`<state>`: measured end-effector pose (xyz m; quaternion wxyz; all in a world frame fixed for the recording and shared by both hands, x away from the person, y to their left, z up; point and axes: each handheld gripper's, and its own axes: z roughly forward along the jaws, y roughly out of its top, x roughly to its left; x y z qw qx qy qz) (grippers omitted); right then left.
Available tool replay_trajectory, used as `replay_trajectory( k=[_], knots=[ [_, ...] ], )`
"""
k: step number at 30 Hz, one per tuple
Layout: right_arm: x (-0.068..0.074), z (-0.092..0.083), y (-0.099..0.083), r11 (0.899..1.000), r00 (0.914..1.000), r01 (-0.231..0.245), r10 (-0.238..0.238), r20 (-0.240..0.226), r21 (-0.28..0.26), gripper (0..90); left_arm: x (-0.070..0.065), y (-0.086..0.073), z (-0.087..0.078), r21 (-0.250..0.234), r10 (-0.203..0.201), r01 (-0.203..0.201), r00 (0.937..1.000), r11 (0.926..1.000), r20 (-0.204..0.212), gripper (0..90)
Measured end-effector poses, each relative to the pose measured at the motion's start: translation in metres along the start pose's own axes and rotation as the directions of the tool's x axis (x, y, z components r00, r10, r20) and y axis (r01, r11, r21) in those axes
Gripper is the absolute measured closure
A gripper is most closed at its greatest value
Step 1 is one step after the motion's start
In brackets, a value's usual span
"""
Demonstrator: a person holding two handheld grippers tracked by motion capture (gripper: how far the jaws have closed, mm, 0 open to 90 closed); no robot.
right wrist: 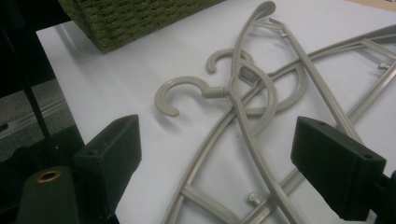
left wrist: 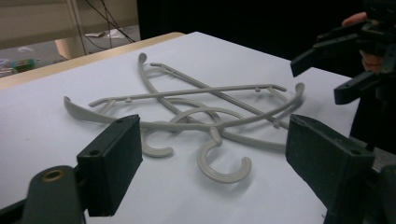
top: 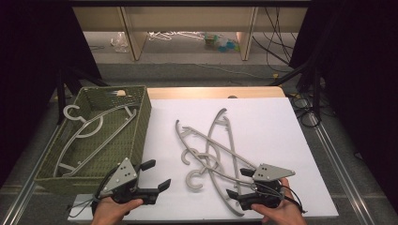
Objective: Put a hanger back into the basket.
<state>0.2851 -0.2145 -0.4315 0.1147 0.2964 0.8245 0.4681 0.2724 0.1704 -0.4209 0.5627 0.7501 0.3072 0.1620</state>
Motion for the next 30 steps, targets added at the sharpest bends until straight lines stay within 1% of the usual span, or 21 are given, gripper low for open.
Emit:
replay_trajectory(
  k=[3,4,5,6,7,11,12,13,14,15,17,18,20,22,23,25,26,27,28,29,30],
  knots=[
    [-0.002,0.000,-0.001,1.000,1.0000,-0.005,0.005,0.006,0.013,17.1,-0.003,-0.003,0.002,-0.004,0.003,-0.003,1.0000,1.0000,-0.001,18.5],
    [-0.003,0.001,-0.001,1.000,1.0000,0.000,0.000,0.009,0.014,17.1,-0.002,-0.003,0.002,-0.006,0.020,-0.019,0.9997,0.9998,0.012,18.5],
    [-0.003,0.002,-0.001,1.000,0.9999,-0.010,0.010,-0.013,0.030,17.1,-0.003,-0.004,0.003,0.004,0.029,-0.029,0.9995,0.9996,0.015,18.4],
    [-0.004,0.003,-0.002,1.000,1.0000,-0.003,0.003,-0.008,0.030,17.1,-0.003,-0.005,0.004,0.006,0.025,-0.025,0.9995,0.9997,0.017,18.3],
    [-0.005,0.004,-0.002,0.999,0.9999,0.004,-0.004,0.011,0.032,17.1,-0.005,-0.006,0.004,0.010,0.013,-0.013,0.9999,0.9999,0.005,18.2],
    [-0.009,0.008,-0.001,0.998,0.9996,0.021,-0.023,0.019,0.057,17.7,-0.004,-0.007,0.003,0.016,0.028,-0.028,0.9996,0.9995,0.008,18.2],
    [-0.012,0.013,0.000,0.996,0.9989,0.033,-0.035,0.031,0.079,17.9,-0.004,-0.007,0.003,0.015,0.016,-0.016,0.9998,0.9998,0.006,18.2],
    [-0.013,0.015,0.000,0.995,0.9986,0.039,-0.042,0.032,0.087,18.7,-0.004,-0.007,0.003,0.017,0.021,-0.021,0.9997,0.9996,0.008,18.2],
    [-0.014,0.017,0.001,0.993,0.9983,0.043,-0.047,0.034,0.111,22.3,-0.004,-0.007,0.004,0.020,0.021,-0.021,0.9998,0.9996,0.005,18.2],
    [-0.015,0.020,0.001,0.989,0.9971,0.065,-0.070,0.029,0.132,25.5,-0.004,-0.008,0.004,0.024,0.023,-0.023,0.9997,0.9994,0.005,18.1],
    [-0.015,0.022,0.001,0.987,0.9972,0.064,-0.069,0.028,0.148,25.3,-0.004,-0.008,0.005,0.032,0.027,-0.027,0.9996,0.9991,0.007,17.7],
    [-0.016,0.027,0.000,0.979,0.9946,0.092,-0.099,0.032,0.181,26.1,-0.005,-0.009,0.007,0.026,0.023,-0.024,0.9996,0.9994,0.016,17.7],
    [-0.018,0.031,0.000,0.975,0.9935,0.100,-0.109,0.034,0.199,27.6,-0.006,-0.008,0.006,0.039,0.031,-0.031,0.9995,0.9987,0.009,17.7],
    [-0.020,0.036,0.000,0.975,0.9927,0.105,-0.114,0.039,0.197,29.9,-0.005,-0.008,0.007,0.035,0.043,-0.044,0.9990,0.9984,0.014,17.8],
    [-0.021,0.038,0.001,0.972,0.9911,0.117,-0.127,0.038,0.203,31.7,-0.005,-0.009,0.007,0.035,0.030,-0.031,0.9995,0.9989,0.011,17.8],
    [-0.024,0.043,0.002,0.966,0.9909,0.119,-0.130,0.034,0.229,37.0,-0.003,-0.009,0.007,0.040,0.033,-0.033,0.9994,0.9986,0.013,17.8],
    [-0.026,0.046,0.003,0.959,0.9889,0.136,-0.146,0.024,0.249,40.4,-0.003,-0.010,0.008,0.043,0.029,-0.030,0.9995,0.9986,0.011,17.8],
    [-0.026,0.046,0.003,0.959,0.9889,0.136,-0.146,0.024,0.249,40.4,-0.003,-0.010,0.008,0.043,0.029,-0.030,0.9995,0.9986,0.011,17.8],
    [-0.028,0.053,0.002,0.948,0.9888,0.134,-0.147,0.023,0.288,44.0,-0.003,-0.010,0.008,0.047,0.031,-0.032,0.9994,0.9984,0.014,17.8],
    [-0.028,0.053,0.002,0.948,0.9888,0.134,-0.147,0.023,0.288,44.0,-0.004,-0.010,0.008,0.050,0.034,-0.034,0.9993,0.9982,0.013,17.8],
    [-0.030,0.058,0.002,0.936,0.9905,0.121,-0.135,0.021,0.330,46.3,-0.004,-0.010,0.008,0.048,0.036,-0.037,0.9992,0.9982,0.018,17.8]
  ],
)
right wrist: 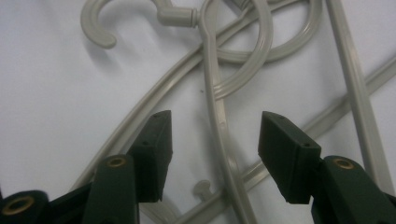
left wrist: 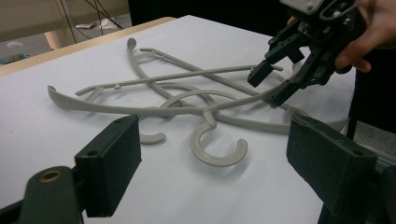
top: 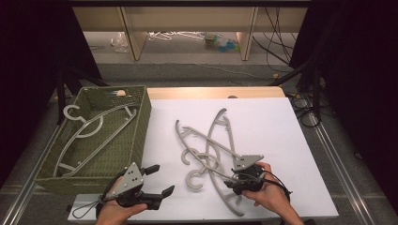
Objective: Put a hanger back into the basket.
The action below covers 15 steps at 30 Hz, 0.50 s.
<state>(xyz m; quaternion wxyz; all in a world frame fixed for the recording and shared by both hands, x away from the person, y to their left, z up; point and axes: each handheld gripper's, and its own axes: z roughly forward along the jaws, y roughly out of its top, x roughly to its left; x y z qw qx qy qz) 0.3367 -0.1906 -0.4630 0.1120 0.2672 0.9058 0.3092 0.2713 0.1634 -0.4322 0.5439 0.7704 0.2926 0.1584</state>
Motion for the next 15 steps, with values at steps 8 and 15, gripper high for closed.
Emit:
replay_trajectory(
  k=[8,15],
  knots=[
    [-0.004,0.014,0.007,0.999,1.0000,0.006,-0.006,-0.006,0.046,58.1,-0.001,0.000,0.000,0.005,0.003,-0.004,1.0000,1.0000,0.004,17.9],
    [-0.009,0.022,0.012,0.995,0.9993,-0.002,0.006,-0.037,0.096,67.5,0.001,-0.001,0.000,0.010,0.007,-0.007,0.9999,0.9999,0.010,18.3]
  ],
)
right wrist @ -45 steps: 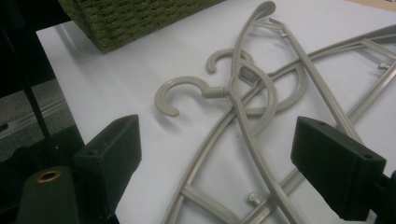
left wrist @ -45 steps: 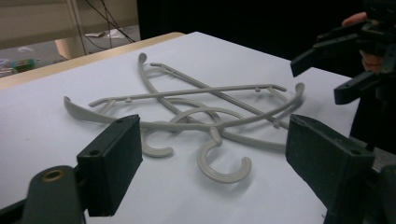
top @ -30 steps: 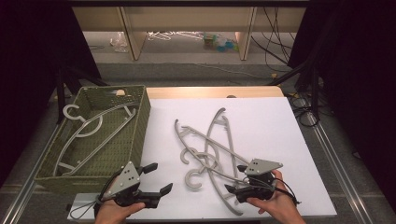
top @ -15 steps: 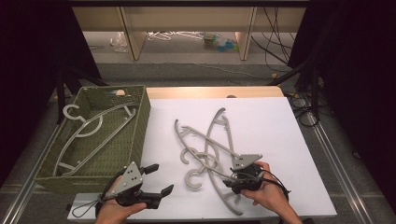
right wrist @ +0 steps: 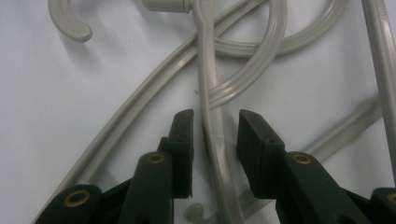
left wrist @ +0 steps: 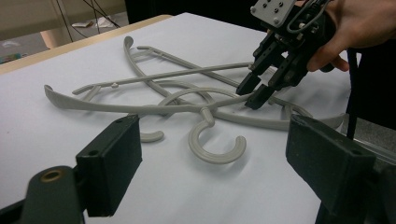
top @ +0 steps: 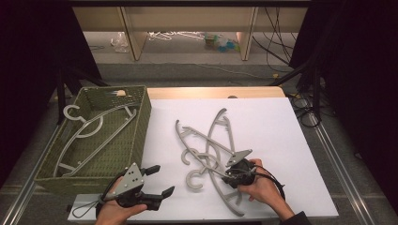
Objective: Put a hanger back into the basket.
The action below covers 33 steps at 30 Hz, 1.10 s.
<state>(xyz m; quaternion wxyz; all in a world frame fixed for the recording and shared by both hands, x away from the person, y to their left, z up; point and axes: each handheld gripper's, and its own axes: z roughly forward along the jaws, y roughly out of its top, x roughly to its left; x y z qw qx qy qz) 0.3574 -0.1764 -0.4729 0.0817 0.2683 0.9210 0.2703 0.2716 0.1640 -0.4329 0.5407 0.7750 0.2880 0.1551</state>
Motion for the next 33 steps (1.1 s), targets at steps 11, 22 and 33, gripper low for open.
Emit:
replay_trajectory(
  k=[11,22,33],
  knots=[
    [-0.004,0.003,0.009,0.999,0.9996,0.020,-0.019,-0.022,0.046,74.5,0.001,-0.001,0.002,0.013,0.006,-0.006,1.0000,0.9999,0.003,18.6],
    [-0.007,-0.005,0.012,0.992,0.9926,0.118,-0.116,-0.033,0.052,81.6,0.002,-0.003,0.002,0.050,0.056,-0.056,0.9983,0.9972,-0.012,19.4],
    [-0.012,-0.040,0.012,0.990,0.9847,0.099,-0.113,-0.133,-0.102,82.3,0.005,-0.004,0.001,0.052,0.045,-0.043,0.9983,0.9977,-0.036,20.6]
  ],
)
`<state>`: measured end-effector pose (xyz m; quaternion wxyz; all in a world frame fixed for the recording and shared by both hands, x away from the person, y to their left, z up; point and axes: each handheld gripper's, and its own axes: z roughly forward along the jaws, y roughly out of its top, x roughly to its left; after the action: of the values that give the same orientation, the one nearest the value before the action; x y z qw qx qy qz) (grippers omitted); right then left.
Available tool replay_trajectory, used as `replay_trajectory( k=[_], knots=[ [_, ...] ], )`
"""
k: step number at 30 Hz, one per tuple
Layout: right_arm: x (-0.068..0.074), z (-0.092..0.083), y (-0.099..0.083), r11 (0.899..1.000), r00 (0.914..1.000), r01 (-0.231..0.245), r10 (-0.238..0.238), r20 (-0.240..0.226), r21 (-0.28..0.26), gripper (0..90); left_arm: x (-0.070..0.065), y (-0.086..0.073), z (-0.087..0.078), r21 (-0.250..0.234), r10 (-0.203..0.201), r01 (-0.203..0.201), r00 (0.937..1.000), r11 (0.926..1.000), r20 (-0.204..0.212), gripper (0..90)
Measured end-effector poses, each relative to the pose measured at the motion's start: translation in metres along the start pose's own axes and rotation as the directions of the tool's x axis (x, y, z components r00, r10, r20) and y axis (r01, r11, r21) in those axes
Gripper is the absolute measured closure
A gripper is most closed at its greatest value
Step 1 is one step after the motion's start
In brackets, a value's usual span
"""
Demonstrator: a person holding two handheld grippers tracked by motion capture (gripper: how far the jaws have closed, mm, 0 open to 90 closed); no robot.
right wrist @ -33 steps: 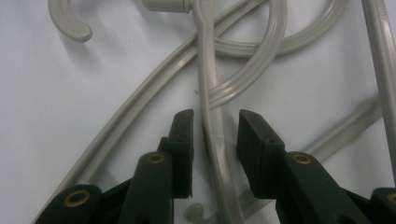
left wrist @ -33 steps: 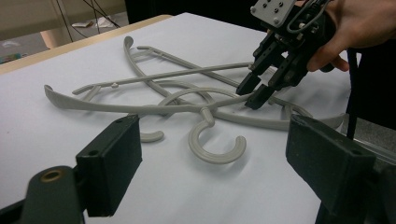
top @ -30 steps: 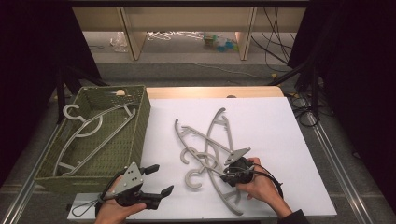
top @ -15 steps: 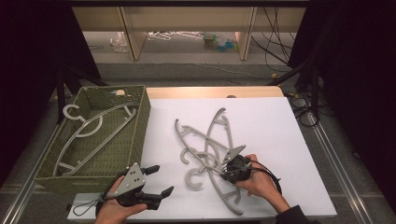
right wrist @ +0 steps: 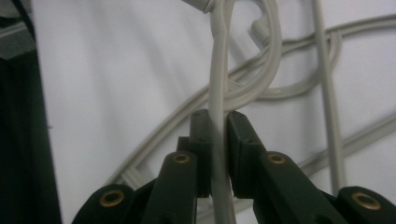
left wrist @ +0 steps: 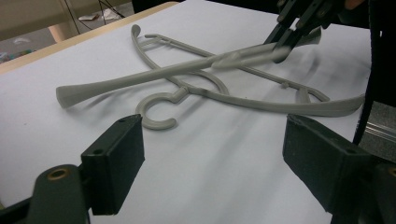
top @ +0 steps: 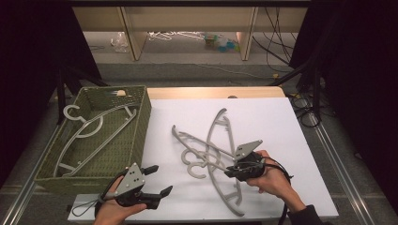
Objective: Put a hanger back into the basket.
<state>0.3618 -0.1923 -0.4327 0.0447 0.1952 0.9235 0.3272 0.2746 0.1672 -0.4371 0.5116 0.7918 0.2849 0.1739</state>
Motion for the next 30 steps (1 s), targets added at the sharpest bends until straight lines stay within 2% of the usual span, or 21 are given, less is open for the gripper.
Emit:
replay_trajectory(
  k=[1,2,8,11,13,14,16,18,20,23,25,27,28,29,30],
  knots=[
    [0.002,-0.002,0.000,1.000,1.0000,-0.005,0.005,0.001,-0.018,82.3,0.001,0.000,0.001,-0.001,0.006,-0.006,1.0000,1.0000,0.002,20.8],
    [0.003,-0.007,-0.001,1.000,0.9994,0.001,-0.002,-0.034,-0.028,82.4,0.001,0.000,0.001,-0.001,0.011,-0.011,0.9999,0.9999,0.000,21.1],
    [0.012,-0.014,-0.002,0.999,0.9989,0.002,-0.004,-0.047,-0.042,82.5,0.000,0.001,0.004,0.010,0.016,-0.016,0.9997,0.9998,-0.017,21.3],
    [0.016,-0.021,-0.002,0.998,0.9973,-0.001,-0.003,-0.073,-0.064,82.6,0.001,0.003,0.008,0.006,0.012,-0.012,0.9998,0.9999,-0.016,21.3],
    [0.020,-0.025,-0.002,0.997,0.9947,-0.004,-0.004,-0.102,-0.080,82.6,0.001,0.007,0.013,0.008,0.048,-0.048,0.9986,0.9988,-0.022,21.2],
    [0.020,-0.025,-0.002,0.997,0.9950,-0.008,0.000,-0.100,-0.079,82.6,0.002,0.009,0.016,-0.001,0.074,-0.074,0.9969,0.9973,-0.027,21.2],
    [0.021,-0.025,-0.002,0.996,0.9939,-0.006,-0.003,-0.110,-0.084,82.6,0.001,0.012,0.018,-0.001,0.084,-0.084,0.9961,0.9965,-0.028,21.2],
    [0.024,-0.025,-0.001,0.997,0.9913,0.001,-0.012,-0.131,-0.084,82.6,-0.001,0.017,0.027,0.009,0.117,-0.117,0.9927,0.9931,-0.030,21.6],
    [0.027,-0.024,-0.001,0.997,0.9898,0.005,-0.016,-0.142,-0.080,82.6,-0.002,0.020,0.034,0.023,0.149,-0.149,0.9886,0.9886,-0.020,24.4],
    [0.030,-0.024,0.000,0.997,0.9876,0.018,-0.030,-0.154,-0.074,82.6,-0.004,0.025,0.045,0.040,0.183,-0.183,0.9830,0.9823,-0.003,24.1],
    [0.031,-0.023,-0.001,0.997,0.9872,0.022,-0.034,-0.156,-0.078,82.5,-0.005,0.028,0.053,0.052,0.204,-0.205,0.9788,0.9775,0.024,24.4],
    [0.032,-0.024,-0.001,0.997,0.9856,0.031,-0.044,-0.163,-0.077,82.6,-0.005,0.030,0.059,0.076,0.238,-0.242,0.9695,0.9673,0.060,26.2],
    [0.032,-0.024,-0.001,0.997,0.9856,0.031,-0.044,-0.163,-0.077,82.6,-0.005,0.030,0.059,0.076,0.238,-0.242,0.9695,0.9673,0.060,26.8],
    [0.032,-0.025,-0.001,0.996,0.9841,0.041,-0.054,-0.169,-0.078,82.5,-0.006,0.031,0.062,0.085,0.248,-0.254,0.9660,0.9635,0.073,26.8],
    [0.033,-0.026,0.000,0.996,0.9839,0.039,-0.052,-0.171,-0.078,82.5,-0.006,0.031,0.064,0.089,0.264,-0.272,0.9599,0.9581,0.095,27.5]
  ],
)
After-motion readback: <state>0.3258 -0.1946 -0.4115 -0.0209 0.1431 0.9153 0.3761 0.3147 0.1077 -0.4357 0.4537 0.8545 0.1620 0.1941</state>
